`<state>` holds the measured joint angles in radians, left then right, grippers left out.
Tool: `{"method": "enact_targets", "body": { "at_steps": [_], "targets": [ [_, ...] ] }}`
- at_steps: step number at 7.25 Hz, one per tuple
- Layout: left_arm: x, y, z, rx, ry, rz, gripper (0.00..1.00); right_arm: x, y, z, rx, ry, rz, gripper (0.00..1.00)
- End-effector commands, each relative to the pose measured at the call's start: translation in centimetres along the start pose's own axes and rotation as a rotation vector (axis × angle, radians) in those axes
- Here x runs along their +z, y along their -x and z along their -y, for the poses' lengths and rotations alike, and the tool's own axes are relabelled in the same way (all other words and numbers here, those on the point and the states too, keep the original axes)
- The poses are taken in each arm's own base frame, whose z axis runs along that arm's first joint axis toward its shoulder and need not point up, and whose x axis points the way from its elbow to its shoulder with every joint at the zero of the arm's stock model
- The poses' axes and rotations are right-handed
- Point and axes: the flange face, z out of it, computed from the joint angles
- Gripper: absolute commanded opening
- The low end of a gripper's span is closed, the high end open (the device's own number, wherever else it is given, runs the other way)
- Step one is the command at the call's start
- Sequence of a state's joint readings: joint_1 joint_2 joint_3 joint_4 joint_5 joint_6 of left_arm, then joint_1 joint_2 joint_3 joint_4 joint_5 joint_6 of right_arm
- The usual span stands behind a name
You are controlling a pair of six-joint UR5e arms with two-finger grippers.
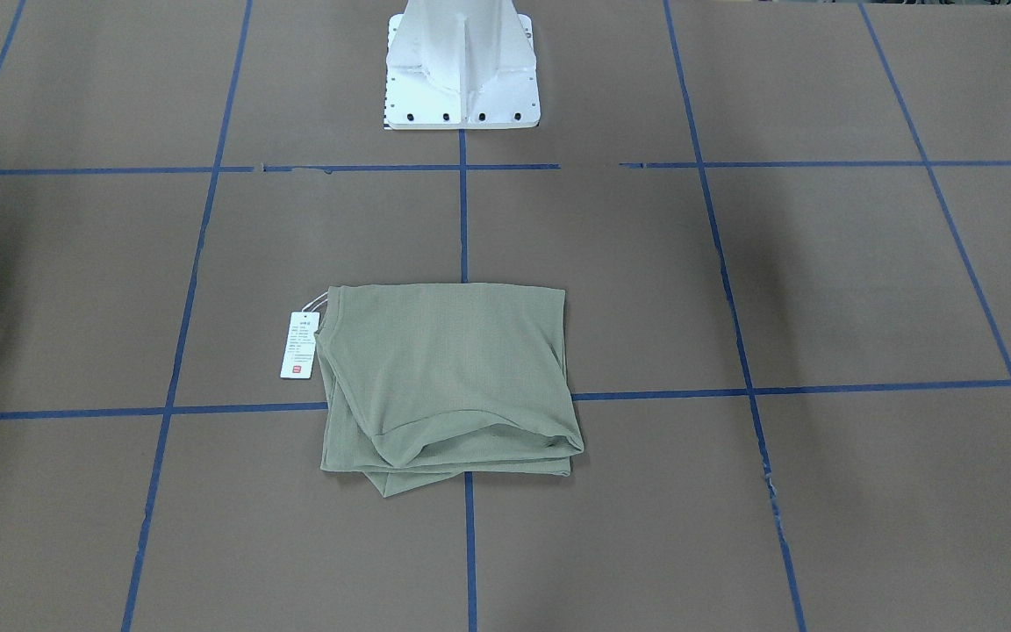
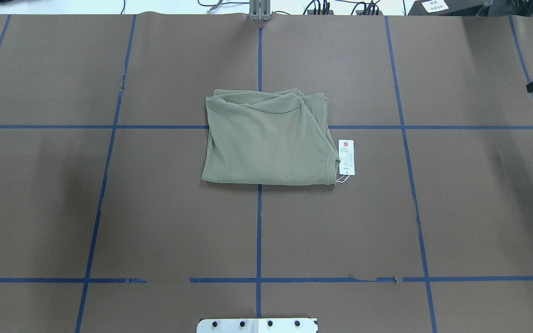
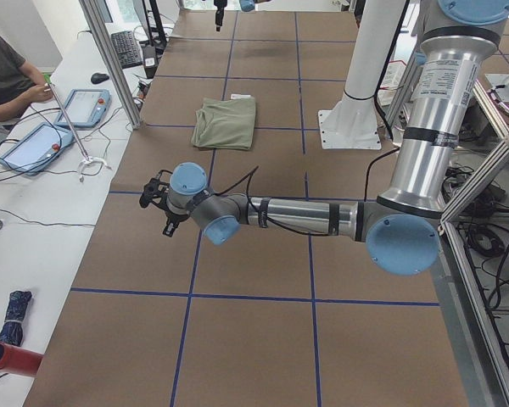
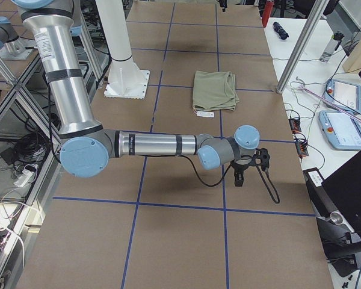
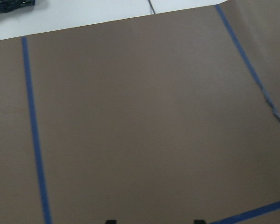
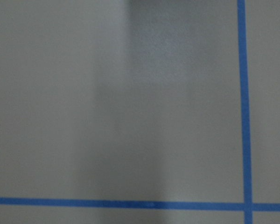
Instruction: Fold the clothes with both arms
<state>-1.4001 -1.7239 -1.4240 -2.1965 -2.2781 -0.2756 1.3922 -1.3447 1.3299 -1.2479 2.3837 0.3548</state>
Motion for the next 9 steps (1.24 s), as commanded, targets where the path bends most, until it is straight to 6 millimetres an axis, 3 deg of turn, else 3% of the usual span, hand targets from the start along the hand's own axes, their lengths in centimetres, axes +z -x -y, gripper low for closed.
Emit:
{"method": "enact_targets", "body": {
  "at_steps": [1,2,3,4,5,7,9],
  "targets": [
    [-4.0,3.2,-0.8,-0.036,0.099,0.062,1.0,-2.7,-1.6,-1.1,-0.079,0.122,-0.042,1.0],
    [-5.7,3.8,-1.0,-0.058,0.143,0.077,1.0,-6.2,-1.6,-1.7,-0.11,0.145,-0.062,1.0],
    [-5.9,3.8,-1.3,-0.092,0.182,0.081,1.0,-7.9,-1.4,-3.4,-0.101,0.165,-0.112,1.0],
    [-6.0,4.5,-3.0,-0.111,0.194,0.084,1.0,-8.6,-1.3,-5.0,-0.097,0.169,-0.133,1.0],
    [-6.3,4.7,-5.8,-0.123,0.204,0.087,1.0,-8.0,-1.9,-5.5,-0.088,0.179,-0.134,1.0],
    [-6.7,4.0,-6.1,-0.129,0.201,0.045,1.0,-7.4,-2.8,-6.9,-0.072,0.19,-0.129,1.0],
    [-5.9,4.3,-8.4,-0.197,0.26,-0.021,1.0,-7.2,-3.1,-7.0,-0.063,0.194,-0.128,1.0]
  ]
}}
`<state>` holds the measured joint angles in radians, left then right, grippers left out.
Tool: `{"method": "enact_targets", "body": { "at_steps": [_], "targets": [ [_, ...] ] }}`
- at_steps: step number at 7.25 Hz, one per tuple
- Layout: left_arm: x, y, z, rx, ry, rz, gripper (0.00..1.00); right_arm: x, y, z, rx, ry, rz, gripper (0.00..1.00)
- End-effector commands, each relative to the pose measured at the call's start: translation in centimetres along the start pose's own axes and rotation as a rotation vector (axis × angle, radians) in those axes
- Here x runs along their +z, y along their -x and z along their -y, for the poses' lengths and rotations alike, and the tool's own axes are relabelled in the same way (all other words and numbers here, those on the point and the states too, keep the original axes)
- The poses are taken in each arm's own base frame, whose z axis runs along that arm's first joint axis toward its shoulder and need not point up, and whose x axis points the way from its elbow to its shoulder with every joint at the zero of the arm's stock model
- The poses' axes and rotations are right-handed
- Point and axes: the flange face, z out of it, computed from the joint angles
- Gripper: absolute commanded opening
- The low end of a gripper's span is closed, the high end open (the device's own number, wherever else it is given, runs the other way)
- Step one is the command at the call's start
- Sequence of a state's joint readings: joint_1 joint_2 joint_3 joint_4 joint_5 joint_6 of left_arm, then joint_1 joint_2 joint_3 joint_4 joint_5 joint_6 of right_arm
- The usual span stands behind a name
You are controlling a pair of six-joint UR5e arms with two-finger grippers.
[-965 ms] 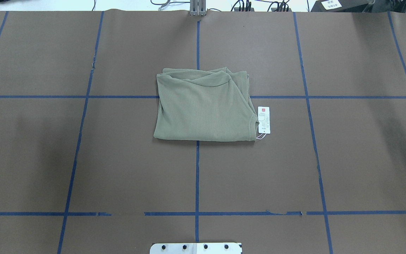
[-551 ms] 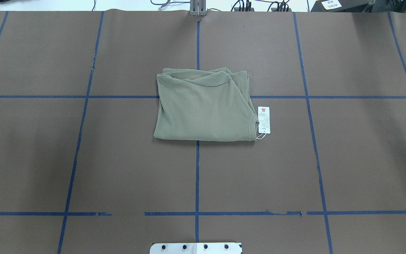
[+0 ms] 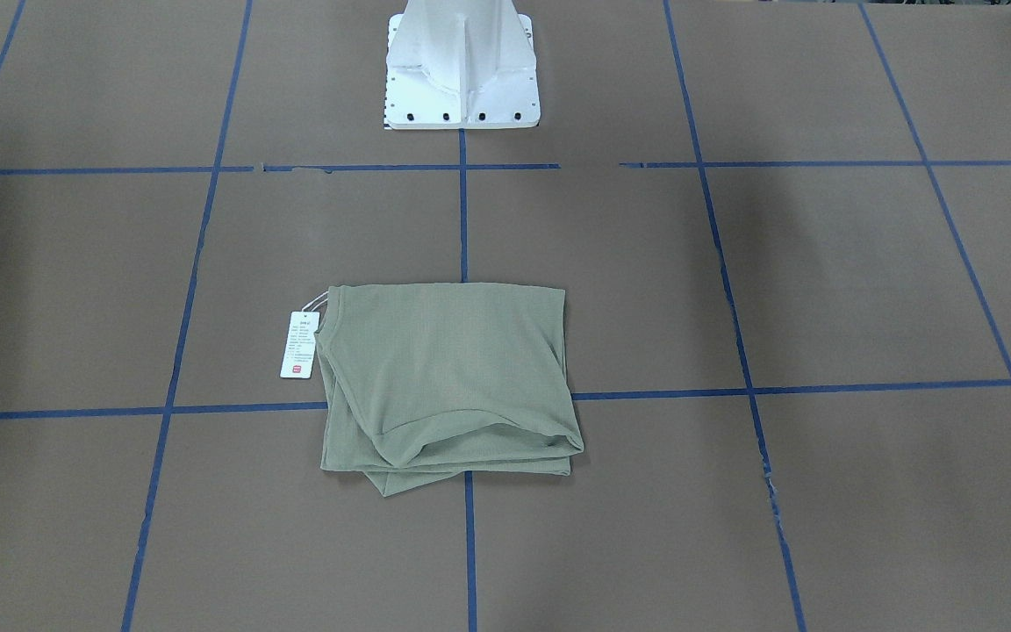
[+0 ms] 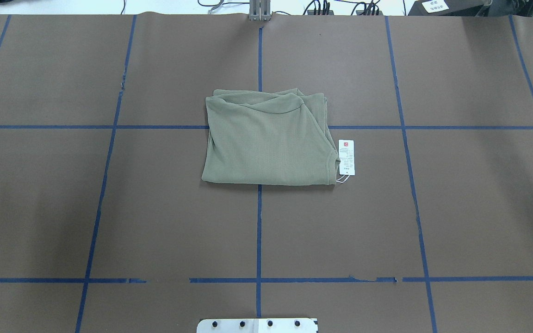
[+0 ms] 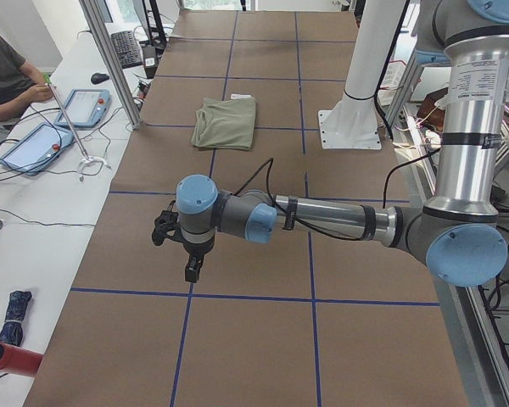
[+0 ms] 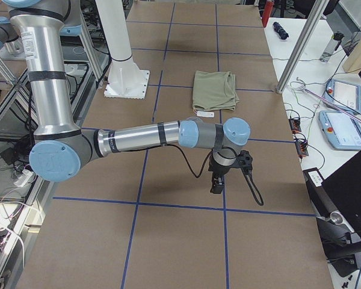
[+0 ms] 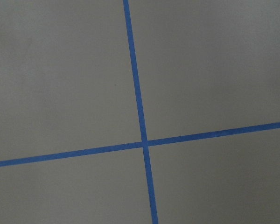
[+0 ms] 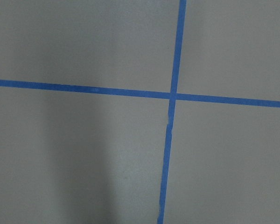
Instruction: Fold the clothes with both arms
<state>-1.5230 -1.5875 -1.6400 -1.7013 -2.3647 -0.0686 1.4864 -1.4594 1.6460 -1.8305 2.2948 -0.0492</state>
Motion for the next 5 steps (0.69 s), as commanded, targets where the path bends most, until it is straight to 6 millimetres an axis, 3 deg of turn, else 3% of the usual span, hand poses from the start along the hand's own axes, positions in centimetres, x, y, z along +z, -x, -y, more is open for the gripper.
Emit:
{"method": "enact_targets", "body": {
  "at_steps": [1,3,5],
  "targets": [
    [1.0,0.9,-2.0,-0.043,0.045,-0.027,1.0,0.4,-0.3,-0.2,0.01,0.007,0.003,1.0],
    [-0.3,-0.4,-2.2,-0.064,0.071,-0.021,1.0,0.6,-0.4,-0.3,0.013,0.012,0.003,1.0],
    [0.3,-0.3,-2.4,-0.068,0.089,-0.021,1.0,0.7,-0.4,-0.3,0.016,0.013,0.004,1.0]
  ]
}}
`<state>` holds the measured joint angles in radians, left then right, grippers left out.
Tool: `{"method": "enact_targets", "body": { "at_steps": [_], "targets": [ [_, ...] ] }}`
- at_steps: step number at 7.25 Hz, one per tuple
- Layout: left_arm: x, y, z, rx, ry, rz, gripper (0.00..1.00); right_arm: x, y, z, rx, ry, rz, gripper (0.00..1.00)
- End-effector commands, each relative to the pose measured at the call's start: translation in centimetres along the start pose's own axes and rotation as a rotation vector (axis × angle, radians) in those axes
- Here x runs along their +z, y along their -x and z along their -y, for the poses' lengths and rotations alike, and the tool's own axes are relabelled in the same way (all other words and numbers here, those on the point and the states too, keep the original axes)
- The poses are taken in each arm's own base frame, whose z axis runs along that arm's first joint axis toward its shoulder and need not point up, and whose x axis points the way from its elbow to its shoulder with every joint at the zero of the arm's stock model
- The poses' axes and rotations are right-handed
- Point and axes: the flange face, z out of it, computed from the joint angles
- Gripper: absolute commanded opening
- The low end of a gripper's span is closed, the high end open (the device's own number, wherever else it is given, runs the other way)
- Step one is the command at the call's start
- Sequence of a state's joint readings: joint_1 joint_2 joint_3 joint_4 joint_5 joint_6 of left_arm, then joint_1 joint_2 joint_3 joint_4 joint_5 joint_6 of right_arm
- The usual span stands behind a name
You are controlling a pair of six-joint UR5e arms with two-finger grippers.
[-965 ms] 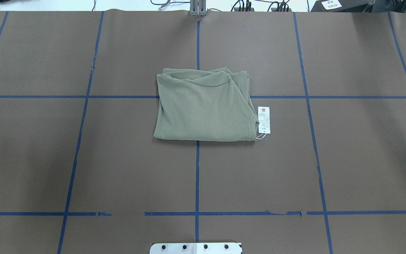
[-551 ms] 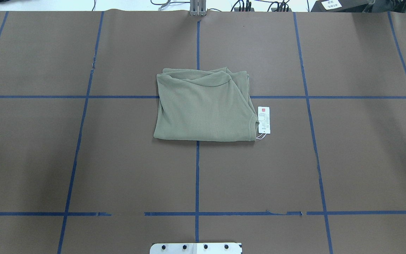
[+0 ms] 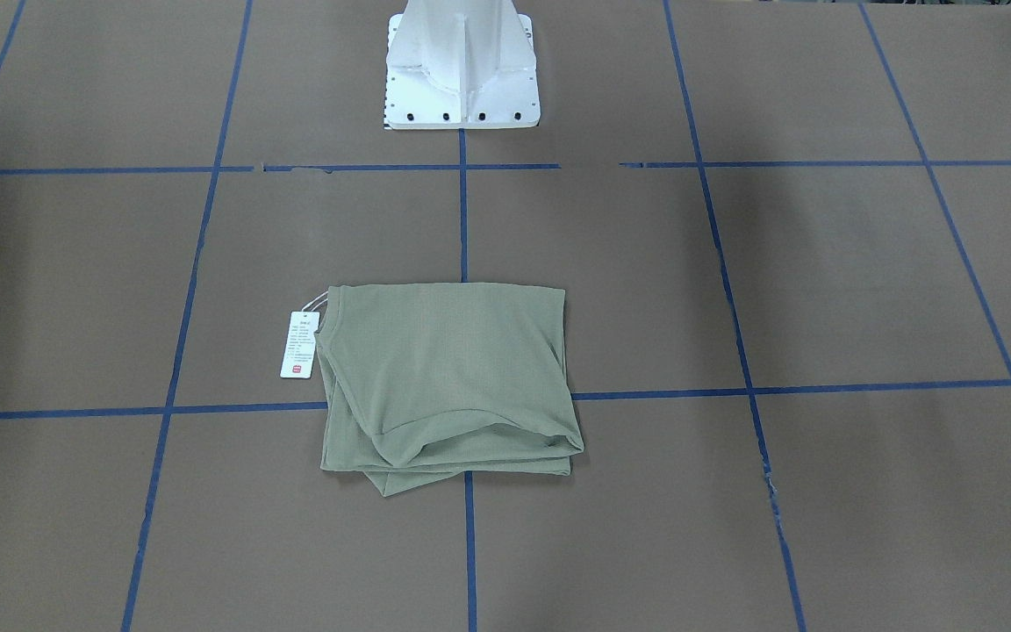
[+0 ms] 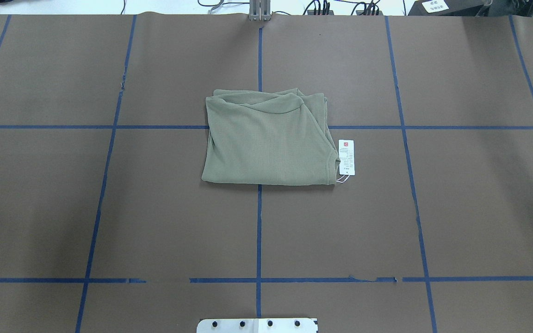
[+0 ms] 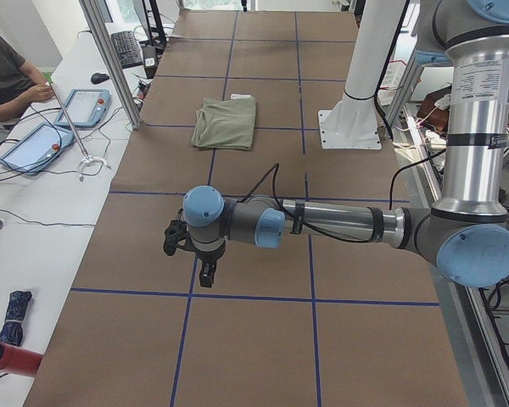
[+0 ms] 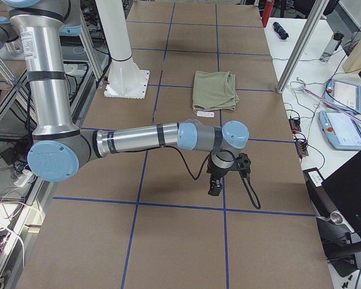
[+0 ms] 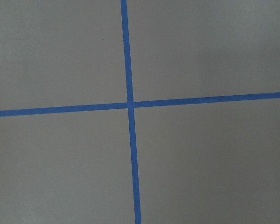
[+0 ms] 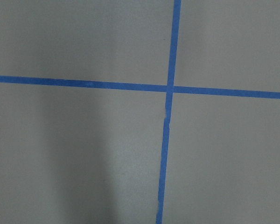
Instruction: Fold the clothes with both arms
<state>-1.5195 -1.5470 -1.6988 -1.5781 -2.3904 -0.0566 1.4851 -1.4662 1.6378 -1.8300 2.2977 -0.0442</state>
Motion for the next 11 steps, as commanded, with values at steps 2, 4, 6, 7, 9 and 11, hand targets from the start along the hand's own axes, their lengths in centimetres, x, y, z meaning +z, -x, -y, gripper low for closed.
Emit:
{"method": "enact_targets", "body": {
  "at_steps": [2,4,6,7,9,11],
  "targets": [
    [0.2,-0.26,0.12,-0.003,0.012,0.002,1.0,0.36,-0.18,0.14,0.006,0.008,0.003,1.0],
    [0.02,-0.34,-0.19,0.0,0.009,0.002,1.0,0.25,0.03,0.14,0.004,0.005,0.014,1.0],
    [-0.39,-0.78,-0.08,0.01,0.0,0.001,1.0,0.14,0.28,0.15,0.002,0.002,0.029,1.0],
    [-0.25,-0.62,-0.29,0.007,0.003,0.002,1.0,0.19,0.34,0.16,0.001,0.003,0.029,1.0],
    [-0.26,-0.63,-0.25,0.005,0.006,0.002,1.0,0.08,0.43,0.15,0.001,0.0,0.04,1.0],
    [-0.26,-0.63,-0.25,0.005,0.006,0.002,1.0,0.02,0.49,0.21,0.0,-0.001,0.04,1.0]
  ]
}}
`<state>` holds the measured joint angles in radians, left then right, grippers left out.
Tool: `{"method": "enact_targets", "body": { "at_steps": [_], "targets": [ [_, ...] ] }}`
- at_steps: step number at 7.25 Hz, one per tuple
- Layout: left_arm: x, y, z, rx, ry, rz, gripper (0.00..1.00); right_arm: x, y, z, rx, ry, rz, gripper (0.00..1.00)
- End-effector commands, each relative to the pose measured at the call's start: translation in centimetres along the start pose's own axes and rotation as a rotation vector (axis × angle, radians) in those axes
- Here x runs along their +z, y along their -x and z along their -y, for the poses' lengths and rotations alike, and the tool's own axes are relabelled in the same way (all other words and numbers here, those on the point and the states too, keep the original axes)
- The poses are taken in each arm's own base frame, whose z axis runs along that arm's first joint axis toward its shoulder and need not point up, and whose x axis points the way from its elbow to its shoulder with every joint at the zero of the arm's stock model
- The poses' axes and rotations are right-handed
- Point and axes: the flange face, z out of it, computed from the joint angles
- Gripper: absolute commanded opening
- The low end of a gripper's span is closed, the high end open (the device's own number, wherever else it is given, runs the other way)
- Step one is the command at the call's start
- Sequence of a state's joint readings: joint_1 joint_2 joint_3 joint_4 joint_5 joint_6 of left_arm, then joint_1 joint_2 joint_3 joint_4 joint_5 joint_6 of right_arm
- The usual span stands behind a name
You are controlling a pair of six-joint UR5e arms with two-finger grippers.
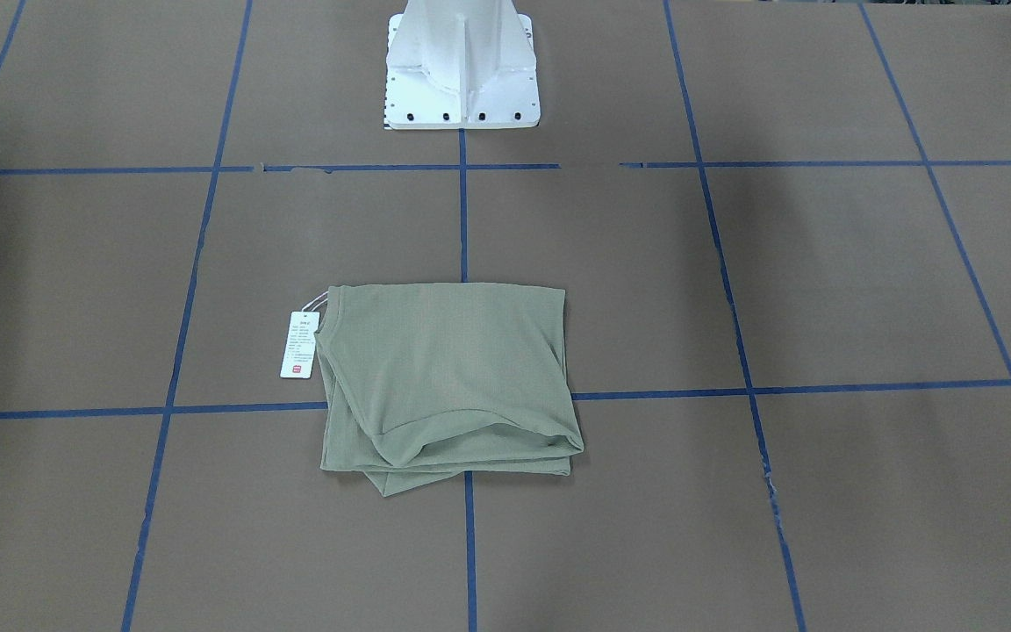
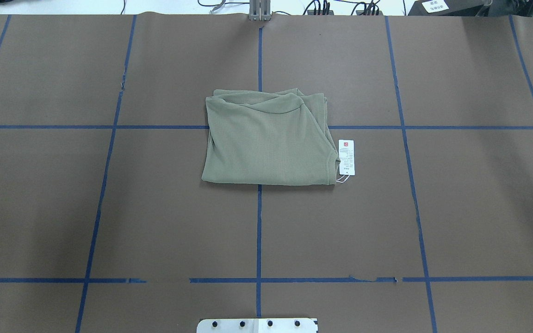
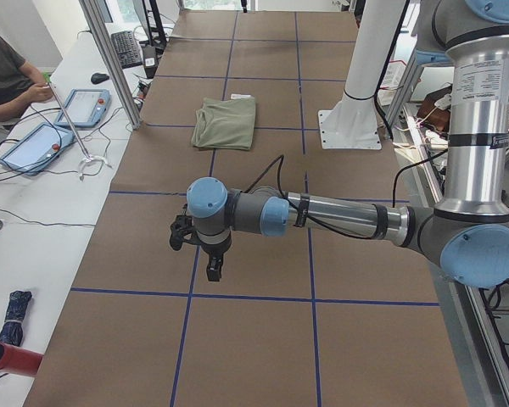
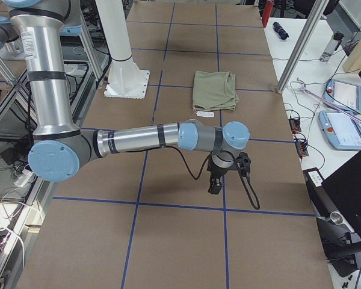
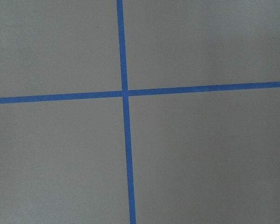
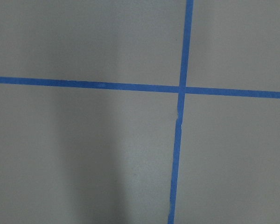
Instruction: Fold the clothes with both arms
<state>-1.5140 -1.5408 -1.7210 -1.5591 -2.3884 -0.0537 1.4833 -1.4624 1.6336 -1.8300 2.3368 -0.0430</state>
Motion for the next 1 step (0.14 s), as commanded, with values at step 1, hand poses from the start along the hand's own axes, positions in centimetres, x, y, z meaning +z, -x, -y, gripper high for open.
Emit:
{"method": "enact_targets", "body": {
  "at_steps": [1],
  "targets": [
    [-0.11,-0.12,0.1,0.001,-0.001,0.0,1.0,0.03,0.04,-0.04,0.001,0.0,0.007,1.0]
  ]
}}
